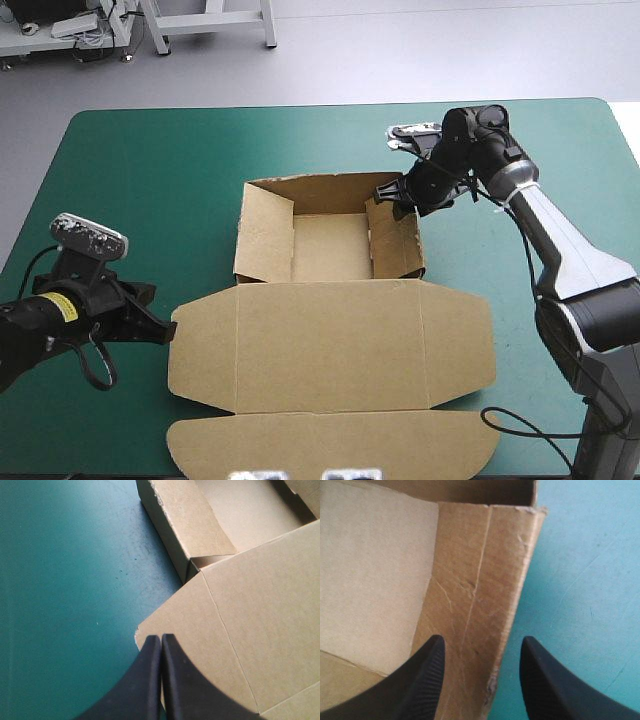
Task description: Fold the box
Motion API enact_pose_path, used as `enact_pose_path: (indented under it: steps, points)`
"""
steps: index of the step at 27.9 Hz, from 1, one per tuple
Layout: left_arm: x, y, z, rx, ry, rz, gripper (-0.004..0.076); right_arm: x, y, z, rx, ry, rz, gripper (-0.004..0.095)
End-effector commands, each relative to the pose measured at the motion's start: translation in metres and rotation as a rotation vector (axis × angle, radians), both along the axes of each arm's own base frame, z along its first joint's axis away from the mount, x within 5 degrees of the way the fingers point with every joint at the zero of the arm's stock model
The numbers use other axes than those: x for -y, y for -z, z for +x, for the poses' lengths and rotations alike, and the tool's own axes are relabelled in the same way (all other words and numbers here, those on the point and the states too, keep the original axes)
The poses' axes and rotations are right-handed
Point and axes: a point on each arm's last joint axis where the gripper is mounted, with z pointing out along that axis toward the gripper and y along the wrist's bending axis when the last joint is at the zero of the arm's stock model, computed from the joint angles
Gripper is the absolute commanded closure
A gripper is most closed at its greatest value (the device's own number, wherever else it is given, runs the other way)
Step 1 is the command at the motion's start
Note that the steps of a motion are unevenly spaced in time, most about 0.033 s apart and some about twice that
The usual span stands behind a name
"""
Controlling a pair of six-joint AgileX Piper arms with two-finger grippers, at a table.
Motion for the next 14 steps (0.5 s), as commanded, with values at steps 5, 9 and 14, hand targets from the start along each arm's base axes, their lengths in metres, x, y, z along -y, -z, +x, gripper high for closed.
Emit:
enact_pose_path:
  steps: [5, 9, 14]
  points:
    - [0.0, -0.007, -0.003, 0.074, -0.006, -0.044, 0.0733, 0.001, 0.018, -0.004, -0.079, 0.005, 0.004, 0.0463]
    - [0.0, -0.007, -0.003, 0.074, -0.006, -0.044, 0.0733, 0.0, 0.021, -0.004, -0.075, -0.036, -0.005, 0.0594]
    - [0.0, -0.007, -0.003, 0.074, -0.006, -0.044, 0.0733, 0.0, 0.021, -0.004, -0.077, -0.035, -0.003, 0.0914]
